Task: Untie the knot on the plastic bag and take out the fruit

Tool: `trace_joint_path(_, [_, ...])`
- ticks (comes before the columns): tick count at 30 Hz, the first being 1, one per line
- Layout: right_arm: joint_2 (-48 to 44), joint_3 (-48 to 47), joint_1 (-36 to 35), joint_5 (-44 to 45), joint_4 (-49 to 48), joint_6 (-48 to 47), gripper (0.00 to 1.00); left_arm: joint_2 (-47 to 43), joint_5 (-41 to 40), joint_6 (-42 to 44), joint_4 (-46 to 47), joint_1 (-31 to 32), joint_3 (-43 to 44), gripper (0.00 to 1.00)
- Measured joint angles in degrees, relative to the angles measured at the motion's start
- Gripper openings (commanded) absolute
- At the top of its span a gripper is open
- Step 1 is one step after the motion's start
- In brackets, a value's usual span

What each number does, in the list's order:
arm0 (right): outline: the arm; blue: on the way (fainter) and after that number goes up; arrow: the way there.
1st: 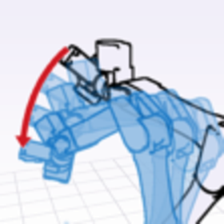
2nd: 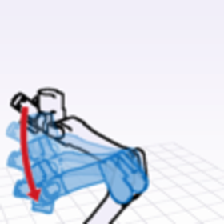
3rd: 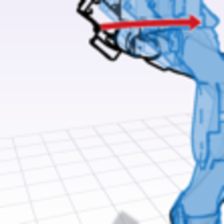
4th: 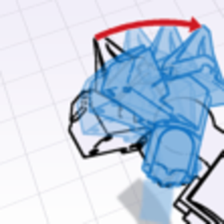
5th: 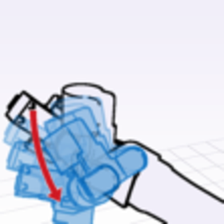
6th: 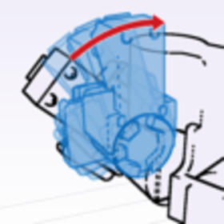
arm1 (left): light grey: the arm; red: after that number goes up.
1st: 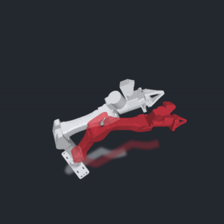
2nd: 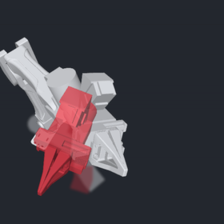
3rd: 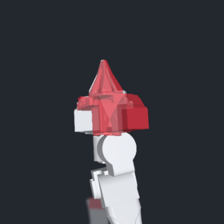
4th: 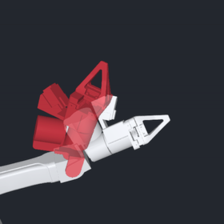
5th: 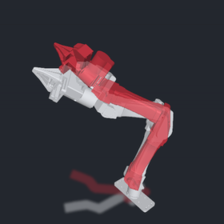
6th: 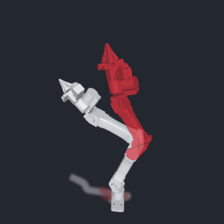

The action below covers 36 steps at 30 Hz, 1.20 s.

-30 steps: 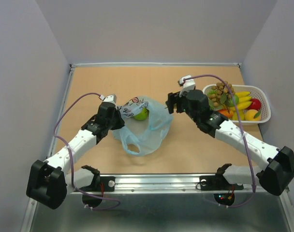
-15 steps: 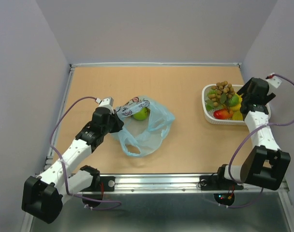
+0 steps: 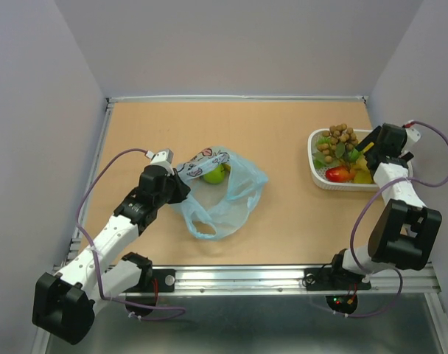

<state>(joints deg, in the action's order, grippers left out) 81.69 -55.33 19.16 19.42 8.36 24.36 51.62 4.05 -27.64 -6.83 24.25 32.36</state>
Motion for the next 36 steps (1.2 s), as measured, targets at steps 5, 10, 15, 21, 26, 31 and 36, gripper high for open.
trace_joint_path(5, [-2.1, 0.0, 0.0, -4.0, 1.8, 0.1, 1.0, 0.0, 0.3, 0.0, 0.2, 0.0, 0.0, 0.0])
trace_joint_path(10, [-9.8, 0.0, -2.5, -9.2, 2.6, -0.4, 1.0, 0.0, 0.3, 0.0, 0.0, 0.0, 0.0, 0.0])
trace_joint_path(15, [-14.0, -1.2, -19.1, -13.3, 2.6, -2.5, 1.0, 0.9, 0.4, 0.0, -0.2, 0.0, 0.0, 0.0])
trace_joint_path(21, [-11.7, -2.5, -47.5, -13.8, 2.2, -1.2, 1.0, 3.4, 0.5, 0.0, -0.6, 0.0, 0.3, 0.0])
trace_joint_path(26, [-4.2, -5.1, -64.2, -13.0, -0.6, -0.6, 0.96, 4.1, 0.5, -0.8, -0.8, 0.0, 0.3, 0.0])
trace_joint_path(31, [6.2, -7.9, -75.1, -14.2, -3.3, -2.4, 0.94, 4.1, 0.5, -1.8, -1.0, 0.0, 0.8, 0.0])
trace_joint_path(36, [12.6, -10.1, -76.9, -13.4, -4.1, -4.3, 0.91, 4.1, 0.8, -2.9, -1.7, 0.0, 2.4, 0.0])
